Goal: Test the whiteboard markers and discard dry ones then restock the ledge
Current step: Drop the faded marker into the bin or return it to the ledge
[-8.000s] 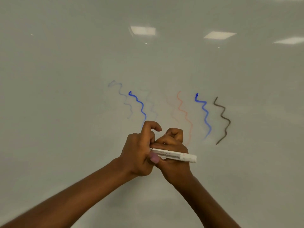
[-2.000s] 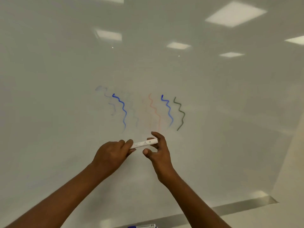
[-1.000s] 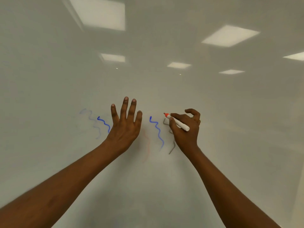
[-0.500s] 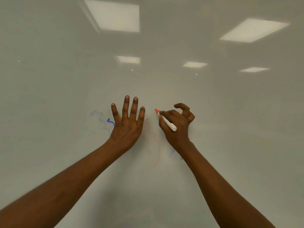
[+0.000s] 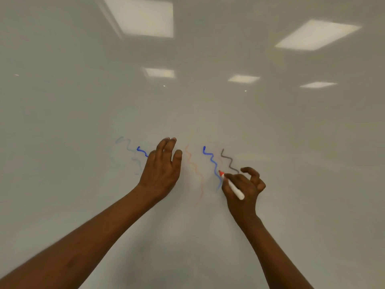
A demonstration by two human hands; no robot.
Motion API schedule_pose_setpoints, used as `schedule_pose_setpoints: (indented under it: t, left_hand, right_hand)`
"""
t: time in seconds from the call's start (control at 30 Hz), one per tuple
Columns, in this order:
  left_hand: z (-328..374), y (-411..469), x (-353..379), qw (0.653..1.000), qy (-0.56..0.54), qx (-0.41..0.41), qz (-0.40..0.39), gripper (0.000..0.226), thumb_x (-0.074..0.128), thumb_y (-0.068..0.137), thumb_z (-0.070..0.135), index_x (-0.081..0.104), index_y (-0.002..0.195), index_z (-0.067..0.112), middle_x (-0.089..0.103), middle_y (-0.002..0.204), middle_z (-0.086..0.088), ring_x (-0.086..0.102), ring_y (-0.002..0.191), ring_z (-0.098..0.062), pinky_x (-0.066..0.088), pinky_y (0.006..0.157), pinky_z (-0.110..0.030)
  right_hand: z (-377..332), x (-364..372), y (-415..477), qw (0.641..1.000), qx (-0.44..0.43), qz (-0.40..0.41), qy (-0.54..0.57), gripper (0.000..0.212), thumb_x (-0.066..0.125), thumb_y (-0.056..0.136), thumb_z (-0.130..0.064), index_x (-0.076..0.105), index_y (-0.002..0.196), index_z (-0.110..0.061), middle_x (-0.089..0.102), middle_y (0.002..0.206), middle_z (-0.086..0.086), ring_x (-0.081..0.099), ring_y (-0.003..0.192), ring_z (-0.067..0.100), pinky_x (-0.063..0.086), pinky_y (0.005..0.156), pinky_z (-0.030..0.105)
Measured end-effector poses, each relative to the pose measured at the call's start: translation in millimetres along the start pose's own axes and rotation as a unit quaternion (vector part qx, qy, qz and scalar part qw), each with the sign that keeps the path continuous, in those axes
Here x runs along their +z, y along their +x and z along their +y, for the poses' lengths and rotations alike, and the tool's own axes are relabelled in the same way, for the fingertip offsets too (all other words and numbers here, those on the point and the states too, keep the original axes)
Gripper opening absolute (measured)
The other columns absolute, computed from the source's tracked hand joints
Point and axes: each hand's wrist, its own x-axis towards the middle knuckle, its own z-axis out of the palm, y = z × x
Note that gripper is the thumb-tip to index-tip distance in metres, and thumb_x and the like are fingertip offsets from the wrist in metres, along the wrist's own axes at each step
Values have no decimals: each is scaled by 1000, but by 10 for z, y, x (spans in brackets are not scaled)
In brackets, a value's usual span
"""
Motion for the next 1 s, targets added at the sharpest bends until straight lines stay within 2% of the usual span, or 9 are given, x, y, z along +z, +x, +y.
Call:
schedule_pose_setpoints:
  t: [0.07,0.13,0.17,0.23,0.37,0.5,0.67,0.87,1.0]
  left_hand:
    - [45,-58,-69,1000,-7,-2,-12,44,54,64,-16,46,104,0,56,112,-27,61,74,-36,42,44,-32]
    - [99,-147,-124,999,-17,-23,-32,50,59,57,-15,45,102,4,60,100,-16,36,44,-20,25,35,-22]
    - [117,-200,-134,998,-31,-32,-36,47,55,60,-14,45,101,6,57,98,-11,26,40,-18,21,34,-20]
    - [139,-325,-157,993,-88,-67,-40,44,46,64,-10,44,104,8,56,93,-7,30,33,-20,23,33,-21]
    - [194,-565,-278,939,-264,-189,-110,46,59,73,-11,50,116,3,64,79,-11,51,40,-22,39,39,-28]
    - [165,-809,-395,910,-324,-221,-136,22,61,76,6,60,98,4,65,87,-22,55,48,-19,43,48,-23]
    - [105,-951,-596,912,-312,-232,-132,49,68,70,6,49,114,14,59,62,-4,32,34,-4,26,40,-5]
    - [75,-991,-783,933,-274,-175,-154,48,81,62,10,53,101,10,32,51,15,19,30,-4,13,45,-3]
    - [52,-1044,-815,957,-234,-104,-137,59,83,55,23,49,102,8,56,57,3,42,30,-12,20,43,-3]
  right_hand:
    - [-15,-42,-121,998,34,-50,-1,16,61,84,-25,72,71,-24,62,59,-12,51,113,19,20,85,36]
    - [-162,-92,-148,990,96,-102,35,14,64,80,-26,71,69,-31,62,57,-12,49,115,17,19,87,30]
    - [-265,-126,-146,982,127,-120,68,14,64,79,-27,71,70,-34,63,58,-13,47,116,14,20,89,28]
    - [-527,-221,-141,960,174,-137,172,15,66,80,-25,72,74,-37,66,67,-15,45,116,8,32,88,25]
    - [-1024,-359,-261,911,206,-180,310,17,72,81,-15,76,79,-31,71,84,-12,47,113,2,42,79,13]
    - [-1300,-347,-396,895,209,-212,332,13,67,78,-23,76,78,-32,72,84,-11,47,112,1,43,78,12]
    - [-1477,-290,-540,891,198,-238,332,11,68,78,-22,77,80,-25,72,81,-10,47,111,3,42,76,12]
    - [-1649,-243,-615,902,154,-267,301,10,67,82,-27,77,81,-28,71,80,-20,46,112,4,38,77,9]
    - [-1715,-282,-613,905,141,-281,287,21,60,79,-43,76,79,-30,70,76,-22,46,110,5,38,79,13]
